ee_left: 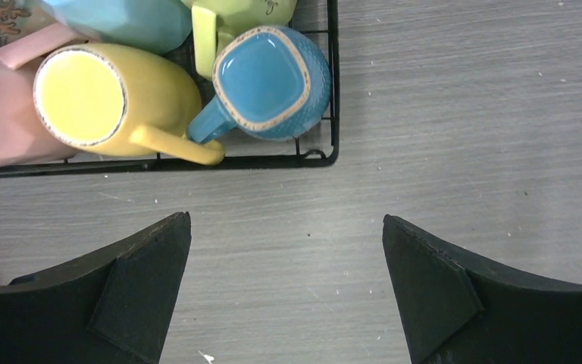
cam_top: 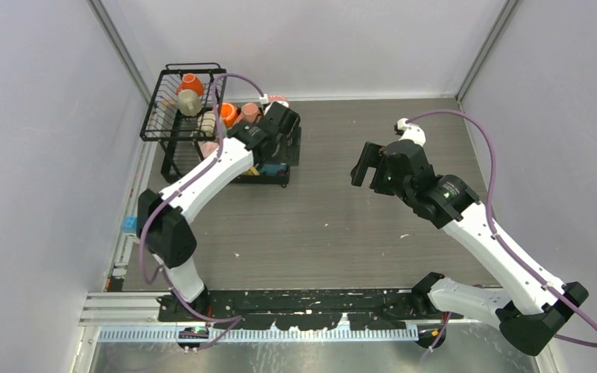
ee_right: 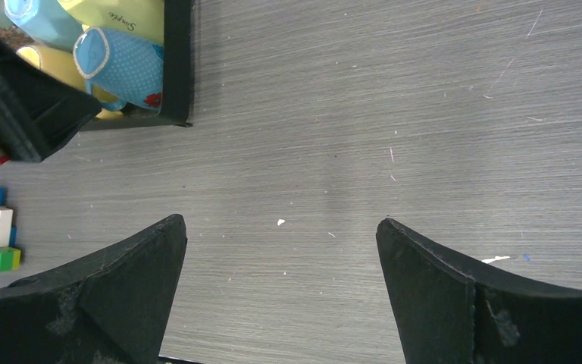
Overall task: Unload the cups from the dish rack
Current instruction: Unload the cup from the dish rack.
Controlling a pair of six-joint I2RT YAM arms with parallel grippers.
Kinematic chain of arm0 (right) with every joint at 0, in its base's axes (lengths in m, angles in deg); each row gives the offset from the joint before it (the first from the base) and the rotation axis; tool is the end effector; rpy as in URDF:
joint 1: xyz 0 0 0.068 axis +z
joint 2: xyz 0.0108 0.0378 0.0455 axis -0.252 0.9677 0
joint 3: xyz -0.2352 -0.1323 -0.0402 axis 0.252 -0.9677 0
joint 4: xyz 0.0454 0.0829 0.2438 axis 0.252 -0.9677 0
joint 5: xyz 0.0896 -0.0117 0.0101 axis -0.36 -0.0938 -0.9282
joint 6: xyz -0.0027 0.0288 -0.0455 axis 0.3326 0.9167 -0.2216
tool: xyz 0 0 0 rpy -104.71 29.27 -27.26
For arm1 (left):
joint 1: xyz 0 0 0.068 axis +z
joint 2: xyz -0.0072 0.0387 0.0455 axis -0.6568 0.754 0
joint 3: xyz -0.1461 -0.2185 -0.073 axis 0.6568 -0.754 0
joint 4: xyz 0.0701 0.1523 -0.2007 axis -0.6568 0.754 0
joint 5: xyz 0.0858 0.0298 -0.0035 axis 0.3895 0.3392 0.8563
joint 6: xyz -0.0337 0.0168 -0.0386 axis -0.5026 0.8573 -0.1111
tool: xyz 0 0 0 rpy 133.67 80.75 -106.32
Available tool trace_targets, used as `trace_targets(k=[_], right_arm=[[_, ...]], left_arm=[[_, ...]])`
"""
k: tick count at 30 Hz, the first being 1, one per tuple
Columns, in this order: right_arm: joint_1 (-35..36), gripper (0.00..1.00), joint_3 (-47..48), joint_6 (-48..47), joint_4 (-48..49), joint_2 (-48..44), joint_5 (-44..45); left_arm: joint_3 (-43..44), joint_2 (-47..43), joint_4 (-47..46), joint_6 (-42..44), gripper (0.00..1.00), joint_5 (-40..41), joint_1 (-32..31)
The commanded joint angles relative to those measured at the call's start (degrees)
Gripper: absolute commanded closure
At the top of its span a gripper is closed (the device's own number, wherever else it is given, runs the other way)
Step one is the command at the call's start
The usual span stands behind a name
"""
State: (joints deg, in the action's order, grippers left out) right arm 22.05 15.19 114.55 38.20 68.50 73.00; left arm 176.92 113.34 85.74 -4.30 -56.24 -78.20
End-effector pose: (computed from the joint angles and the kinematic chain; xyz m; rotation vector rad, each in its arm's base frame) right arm 0.1733 0.1140 0.3706 0.1910 2.1862 0.3504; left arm 0.2991 -0.2102 0.3371 0.0400 2.4136 -0.0487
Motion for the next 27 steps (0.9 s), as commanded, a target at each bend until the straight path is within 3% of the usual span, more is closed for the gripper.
trace_targets(k=[1,13,27], right_arm=[[-0.01,0.00,-0.66,1.07,2.04,-0.63,-0.21],[0.00,0.00,-2.32,1.74,-0.55,-5.27,0.48],[0.01,0.00,-4.22,2.33,-0.11,-5.77,-1.43]], left_arm=[[5.43,3.50,-1.16,-1.20,0.00,2.26,2.02],[14.47,15.45,0.09,-2.03,0.03,-3.31,7.00],[18.94,21.52,2.18,-5.08,0.22,-3.50,8.05]])
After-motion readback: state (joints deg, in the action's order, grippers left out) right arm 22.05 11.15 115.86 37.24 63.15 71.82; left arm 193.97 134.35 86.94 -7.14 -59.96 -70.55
